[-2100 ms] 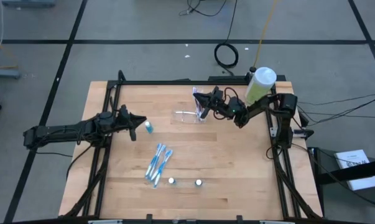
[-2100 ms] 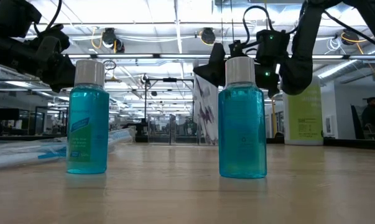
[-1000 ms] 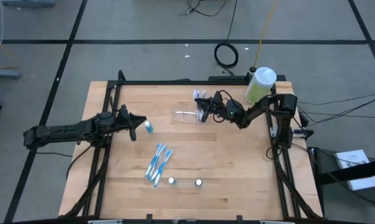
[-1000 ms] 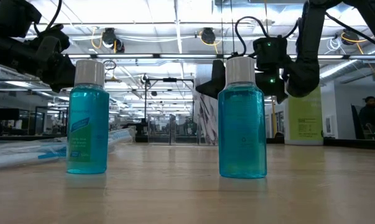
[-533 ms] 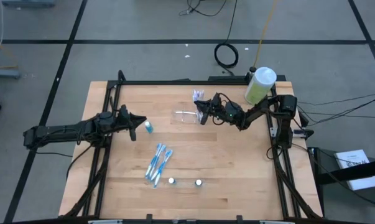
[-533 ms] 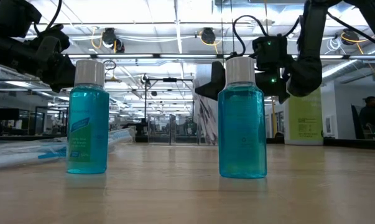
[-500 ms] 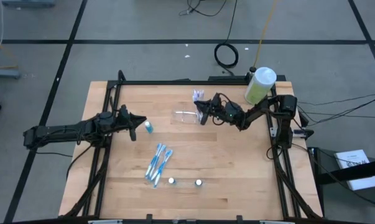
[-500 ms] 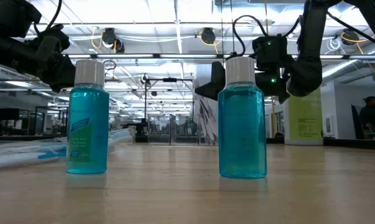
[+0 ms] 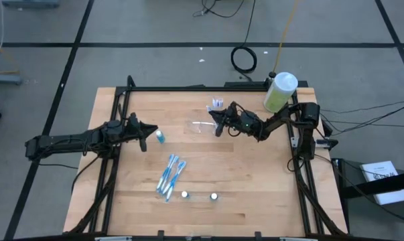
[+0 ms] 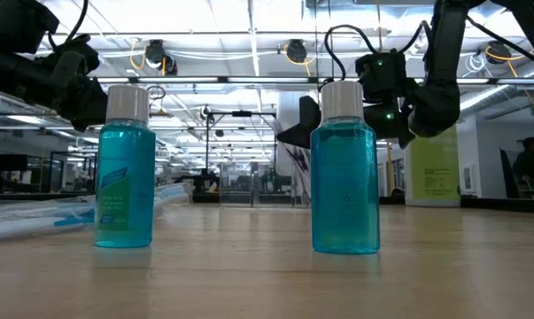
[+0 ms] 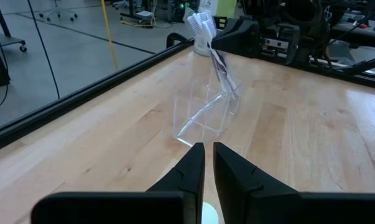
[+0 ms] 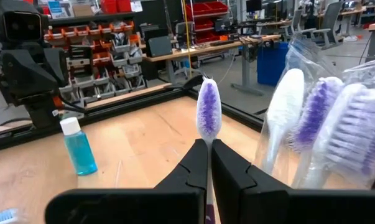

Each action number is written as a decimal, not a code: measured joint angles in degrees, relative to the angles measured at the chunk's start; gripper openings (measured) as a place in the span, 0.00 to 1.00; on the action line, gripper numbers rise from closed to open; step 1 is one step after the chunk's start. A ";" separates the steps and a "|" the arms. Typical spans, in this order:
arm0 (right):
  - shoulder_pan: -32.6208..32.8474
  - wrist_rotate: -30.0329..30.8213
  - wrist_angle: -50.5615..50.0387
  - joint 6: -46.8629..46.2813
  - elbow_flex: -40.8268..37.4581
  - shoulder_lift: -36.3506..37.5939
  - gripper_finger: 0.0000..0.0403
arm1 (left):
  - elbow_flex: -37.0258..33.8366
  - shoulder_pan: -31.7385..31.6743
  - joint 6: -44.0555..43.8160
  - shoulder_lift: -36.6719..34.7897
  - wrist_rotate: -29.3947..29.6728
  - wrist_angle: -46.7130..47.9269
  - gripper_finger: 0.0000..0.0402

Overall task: Pick & Place toothbrushing station
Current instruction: Put the violet toothbrush into the transparent organizer

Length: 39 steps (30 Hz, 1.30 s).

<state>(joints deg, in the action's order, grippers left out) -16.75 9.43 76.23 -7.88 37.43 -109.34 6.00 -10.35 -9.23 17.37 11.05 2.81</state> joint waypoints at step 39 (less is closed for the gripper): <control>0.00 -0.52 -11.79 7.51 0.20 9.04 0.27 | 0.00 -0.01 0.02 0.00 0.00 -0.01 0.09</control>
<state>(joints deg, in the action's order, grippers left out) -16.75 8.91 64.44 -0.37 37.63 -100.30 6.00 -10.36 -9.21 17.37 11.05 2.80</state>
